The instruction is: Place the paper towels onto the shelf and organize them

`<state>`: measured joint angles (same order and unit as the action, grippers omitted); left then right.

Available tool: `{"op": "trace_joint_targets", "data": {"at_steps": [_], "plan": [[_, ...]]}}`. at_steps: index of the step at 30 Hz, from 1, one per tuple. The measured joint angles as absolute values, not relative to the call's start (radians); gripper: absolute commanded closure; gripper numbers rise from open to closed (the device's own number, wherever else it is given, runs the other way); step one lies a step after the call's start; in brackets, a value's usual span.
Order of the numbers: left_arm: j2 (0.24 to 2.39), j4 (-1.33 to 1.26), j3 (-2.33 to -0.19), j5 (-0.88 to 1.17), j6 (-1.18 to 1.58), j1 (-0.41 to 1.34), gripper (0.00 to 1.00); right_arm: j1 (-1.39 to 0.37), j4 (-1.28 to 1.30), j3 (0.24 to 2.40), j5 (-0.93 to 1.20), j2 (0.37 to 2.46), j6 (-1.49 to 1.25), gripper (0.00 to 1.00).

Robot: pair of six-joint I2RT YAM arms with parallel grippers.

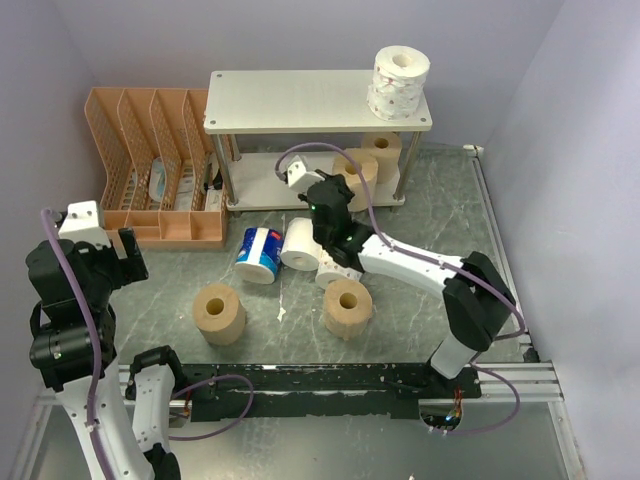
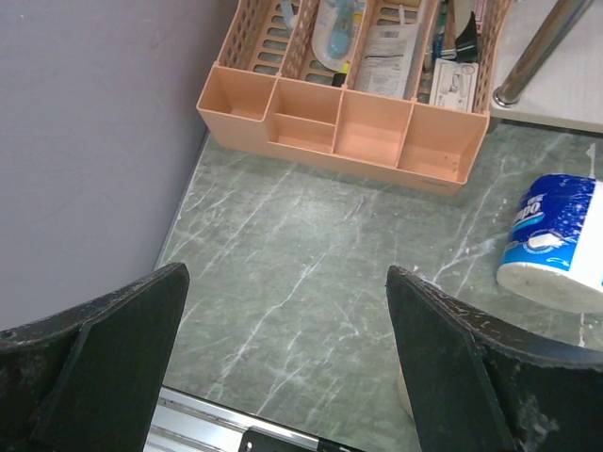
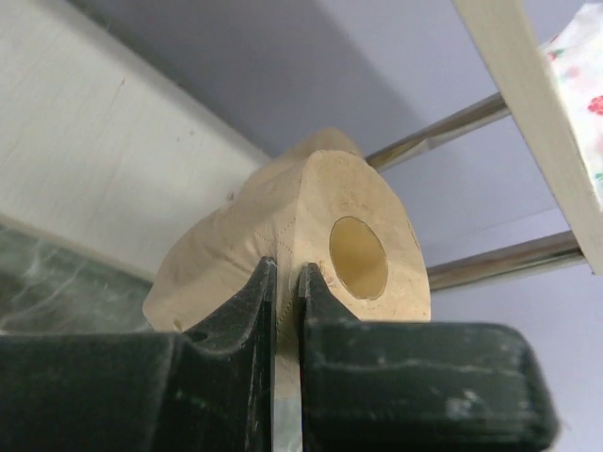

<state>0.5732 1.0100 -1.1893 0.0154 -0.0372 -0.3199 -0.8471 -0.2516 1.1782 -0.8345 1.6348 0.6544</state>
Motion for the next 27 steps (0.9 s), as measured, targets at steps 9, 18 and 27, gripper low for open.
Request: {"op": "trace_joint_targets", "data": {"at_steps": [9,18,27], "plan": [[0.545,0.976,-1.156,-0.038,-0.091,-0.32,0.02,-0.842,-0.737,1.067,-0.775,1.767,0.823,1.0],[0.524,0.967,-1.15,-0.069,-0.159,-0.32,0.02,-0.765,-0.944,1.112,-0.723,1.948,0.847,0.19],[0.514,0.958,-1.117,-0.105,-0.192,-0.32,0.02,-0.777,-0.984,1.037,-0.735,1.8,0.767,0.0]]}}
